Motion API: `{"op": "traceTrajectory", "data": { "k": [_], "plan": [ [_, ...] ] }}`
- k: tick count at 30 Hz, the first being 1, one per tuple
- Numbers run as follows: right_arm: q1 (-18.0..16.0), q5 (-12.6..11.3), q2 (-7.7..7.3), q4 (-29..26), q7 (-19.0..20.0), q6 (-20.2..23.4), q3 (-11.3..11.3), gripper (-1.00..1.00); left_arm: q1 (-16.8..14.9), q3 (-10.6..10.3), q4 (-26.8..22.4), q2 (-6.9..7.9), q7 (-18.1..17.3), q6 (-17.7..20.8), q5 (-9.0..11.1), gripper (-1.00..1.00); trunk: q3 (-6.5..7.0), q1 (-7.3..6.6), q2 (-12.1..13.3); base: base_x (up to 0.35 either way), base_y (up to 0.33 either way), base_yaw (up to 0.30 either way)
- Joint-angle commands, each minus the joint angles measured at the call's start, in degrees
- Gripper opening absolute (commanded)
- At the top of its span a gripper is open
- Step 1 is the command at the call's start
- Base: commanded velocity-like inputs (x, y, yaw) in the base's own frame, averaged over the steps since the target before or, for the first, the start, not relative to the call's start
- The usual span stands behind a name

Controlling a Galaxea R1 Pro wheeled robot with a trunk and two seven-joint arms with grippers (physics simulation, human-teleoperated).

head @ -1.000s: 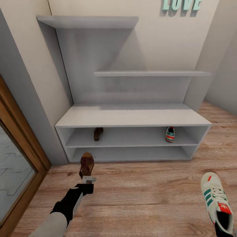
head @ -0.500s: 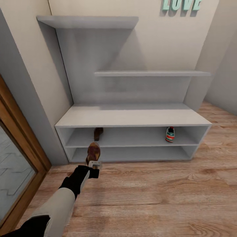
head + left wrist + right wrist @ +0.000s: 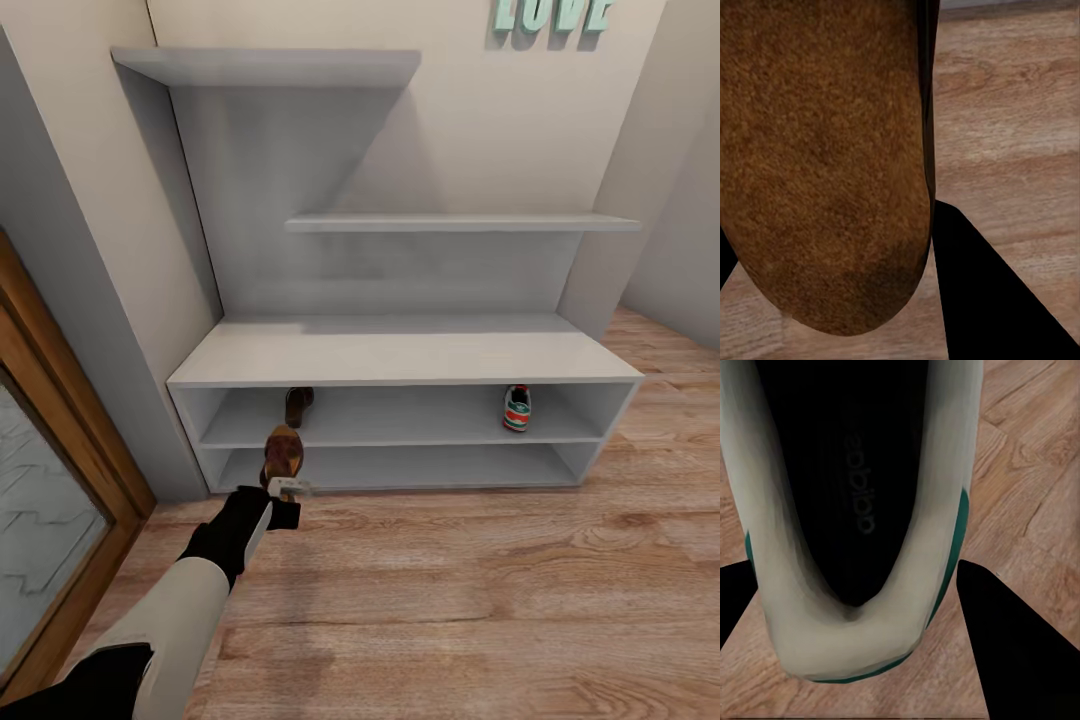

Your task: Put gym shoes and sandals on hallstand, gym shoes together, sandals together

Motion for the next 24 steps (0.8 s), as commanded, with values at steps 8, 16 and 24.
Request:
{"op": "traceTrajectory", "data": {
  "k": [8,16,24],
  "plan": [
    [-0.08,0.46,0.07,-1.03,0.5,2.44,-0.36,-1.0,-0.05,-0.47,-2.01,-0.78,-0.68,0.71,-0.69,-1.0,-1.24,0.87,-1.63,0.0,0.0,0.0],
    [-0.08,0.5,0.07,-1.14,0.55,2.6,-0.45,-1.0,-0.05,-4.33,-2.22,-1.02,-1.03,1.63,-0.67,-1.0,-3.38,2.63,-4.83,0.0,0.0,-0.012],
    [-0.08,0.5,0.07,-1.15,0.55,2.68,-0.44,-1.0,0.16,-4.69,-2.17,-0.89,-1.19,2.19,-0.63,-1.0,-5.51,3.99,-7.27,0.0,0.0,-0.159]
  ]
}}
